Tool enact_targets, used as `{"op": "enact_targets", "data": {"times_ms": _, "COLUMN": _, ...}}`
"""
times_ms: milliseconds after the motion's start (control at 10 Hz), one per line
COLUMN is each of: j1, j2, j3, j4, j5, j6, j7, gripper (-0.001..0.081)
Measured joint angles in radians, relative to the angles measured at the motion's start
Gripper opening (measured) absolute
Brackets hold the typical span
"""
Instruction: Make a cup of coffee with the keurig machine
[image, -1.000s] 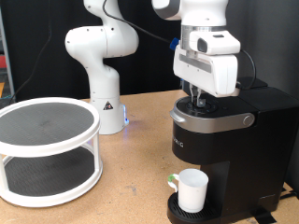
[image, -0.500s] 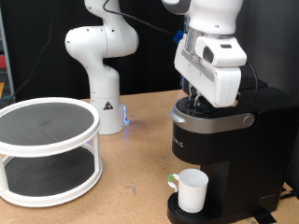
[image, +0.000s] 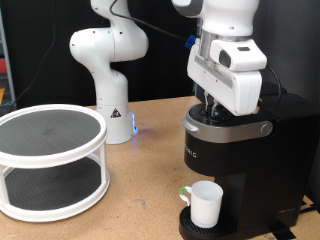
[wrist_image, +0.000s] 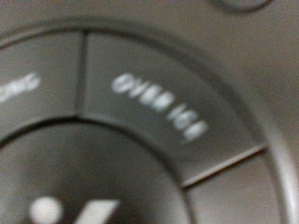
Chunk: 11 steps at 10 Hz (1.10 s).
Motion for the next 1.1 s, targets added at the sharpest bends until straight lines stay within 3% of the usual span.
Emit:
{"op": "enact_targets", "data": {"times_ms": 200, "j1": -0.004, "j2": -0.028, "j3": -0.012, "j4": -0.038, "j5": 0.071, "j6": 0.048, "j7": -0.097, "gripper": 0.0007}}
{"op": "enact_targets", "data": {"times_ms": 500, "j1": -0.005, "j2": -0.084, "j3": -0.032, "j4": -0.070, "j5": 0.142, "j6": 0.049, "j7": -0.184, "gripper": 0.0007}}
{"op": "enact_targets", "data": {"times_ms": 800, "j1": -0.006, "j2": -0.142, "j3": -0.047, "j4": -0.062, "j5": 0.160, "j6": 0.028, "j7": -0.188, "gripper": 0.0007}}
{"op": "enact_targets", "data": {"times_ms": 1100, "j1": -0.006, "j2": -0.181, "j3": -0.062, "j4": -0.032, "j5": 0.155, "j6": -0.056, "j7": -0.206, "gripper": 0.0007}}
